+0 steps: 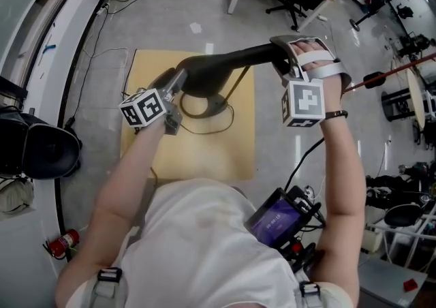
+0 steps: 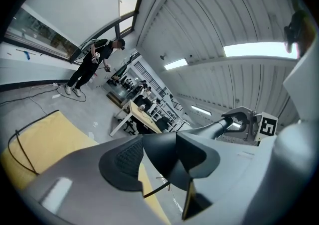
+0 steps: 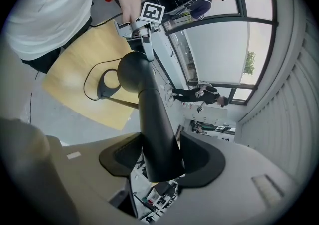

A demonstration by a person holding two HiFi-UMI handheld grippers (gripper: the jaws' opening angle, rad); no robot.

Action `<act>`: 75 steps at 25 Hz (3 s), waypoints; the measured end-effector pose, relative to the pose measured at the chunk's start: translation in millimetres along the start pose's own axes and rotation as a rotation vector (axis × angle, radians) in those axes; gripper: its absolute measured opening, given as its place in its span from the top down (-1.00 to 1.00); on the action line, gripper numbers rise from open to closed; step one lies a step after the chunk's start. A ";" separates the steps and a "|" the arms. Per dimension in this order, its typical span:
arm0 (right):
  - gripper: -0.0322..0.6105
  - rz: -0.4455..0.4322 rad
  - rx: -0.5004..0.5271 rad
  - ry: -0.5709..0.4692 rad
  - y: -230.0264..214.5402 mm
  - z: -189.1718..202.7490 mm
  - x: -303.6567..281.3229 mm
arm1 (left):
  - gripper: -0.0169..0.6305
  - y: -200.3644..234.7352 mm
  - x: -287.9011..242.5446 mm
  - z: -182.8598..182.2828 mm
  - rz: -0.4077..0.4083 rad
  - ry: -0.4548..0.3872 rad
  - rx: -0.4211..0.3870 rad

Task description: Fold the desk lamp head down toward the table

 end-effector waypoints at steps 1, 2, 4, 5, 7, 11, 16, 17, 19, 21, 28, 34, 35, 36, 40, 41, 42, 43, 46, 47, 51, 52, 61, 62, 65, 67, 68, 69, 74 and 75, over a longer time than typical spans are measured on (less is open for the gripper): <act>0.12 -0.001 0.004 0.005 0.9 -0.6 0.4 | 0.32 0.5 -0.4 2.5 0.000 0.002 0.001; 0.12 -0.002 0.009 0.010 2.1 -1.3 1.0 | 0.32 0.8 -0.6 5.4 0.000 0.005 0.001; 0.11 -0.001 0.020 0.018 3.1 -2.4 2.2 | 0.32 1.0 -1.4 10.0 0.003 0.013 0.003; 0.11 0.002 0.025 0.020 2.2 -2.4 2.3 | 0.32 0.5 -2.9 11.4 0.009 0.017 0.005; 0.11 0.005 0.035 0.026 -0.1 -0.6 2.8 | 0.32 -1.7 -6.7 13.6 0.014 0.019 0.009; 0.10 0.004 0.048 0.039 -1.3 -2.3 5.5 | 0.32 -1.4 -7.3 17.5 0.004 0.028 0.001; 0.09 0.000 0.083 0.065 -3.4 -6.4 3.6 | 0.32 -0.1 -11.4 22.6 0.020 0.043 -0.011; 0.08 0.000 0.092 0.069 -3.7 -6.3 3.6 | 0.38 -3.4 -12.9 23.5 0.024 0.046 -0.035; 0.08 -0.003 0.100 0.075 -3.9 -5.5 2.8 | 0.66 -12.9 -16.0 23.9 0.033 0.054 -0.101; 0.08 -0.007 0.100 0.080 -3.4 -4.6 1.4 | 0.74 -17.2 -17.7 23.7 0.036 0.066 -0.139; 0.06 0.000 0.104 0.076 -1.8 -4.1 2.8 | 0.73 -17.3 -17.6 25.5 0.043 0.079 -0.138; 0.00 0.050 0.098 0.066 -6.0 -3.2 -7.0 | 0.69 -13.9 -20.7 14.7 0.022 0.114 -0.212; -0.01 0.058 0.094 0.066 -7.4 -0.2 -7.2 | 0.67 -15.7 -22.9 13.7 0.019 0.126 -0.223; -0.02 0.063 0.085 0.066 -7.8 3.4 -6.4 | 0.68 -17.4 -23.3 15.0 0.013 0.141 -0.234; -0.03 0.068 -0.005 0.038 -12.9 16.9 5.5 | 0.74 -16.3 -8.5 26.5 -0.002 0.163 -0.252; -0.04 0.071 -0.037 0.031 -15.2 20.2 9.4 | 0.74 -13.9 -3.2 28.3 -0.004 0.164 -0.250; -0.04 0.077 -0.074 0.025 -16.8 22.4 13.8 | 0.74 -10.7 2.7 29.9 -0.006 0.167 -0.252; -0.03 0.085 -0.118 0.016 -17.1 22.8 18.9 | 0.74 -7.0 9.6 31.7 -0.008 0.171 -0.258; 0.04 0.121 -0.300 -0.034 -12.3 16.3 38.8 | 0.74 1.5 33.2 39.2 -0.006 0.183 -0.286; 0.10 0.136 -0.377 -0.058 -8.8 14.2 45.5 | 0.74 1.6 39.9 42.4 -0.001 0.188 -0.297; 0.37 0.172 -0.691 -0.140 20.9 12.5 63.4 | 0.74 -6.6 53.3 60.6 0.037 0.212 -0.339; 0.43 0.172 -0.757 -0.153 31.2 12.9 65.8 | 0.74 -9.0 54.3 66.2 0.049 0.218 -0.347; 0.86 0.001 -1.429 -0.397 144.5 -17.6 77.2 | 0.83 -46.4 87.1 92.2 0.129 0.235 -0.415; 0.86 -0.017 -1.474 -0.434 156.4 -22.1 82.3 | 0.86 -53.3 89.6 97.1 0.142 0.236 -0.427; 0.87 -0.072 -1.575 -0.547 186.7 -37.5 97.6 | 0.93 -72.8 94.2 103.8 0.168 0.225 -0.458; 0.87 -0.093 -1.610 -0.591 203.8 -42.7 108.3 | 0.94 -88.6 96.2 107.7 0.172 0.213 -0.478; 0.87 -0.099 -1.628 -0.609 211.2 -43.8 113.2 | 0.94 -96.6 97.1 111.5 0.174 0.208 -0.486; 0.87 -0.103 -1.645 -0.624 217.7 -44.5 117.0 | 0.94 -104.0 97.9 116.3 0.178 0.204 -0.495; 0.86 -0.127 -1.711 -0.676 247.1 -48.2 131.9 | 0.94 -139.1 107.1 153.6 0.199 0.227 -0.556; 0.86 -0.133 -1.715 -0.684 254.8 -49.1 138.2 | 0.94 -148.0 112.4 162.7 0.203 0.233 -0.559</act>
Point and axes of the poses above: the fingertips, and each gripper's own axes: x backward along the fingers, y to its left, z out of its underside, the point moved 5 cm from there along x, backward along the fingers, and after that the axes turned 4 degrees about y, right-handed, at the moved point
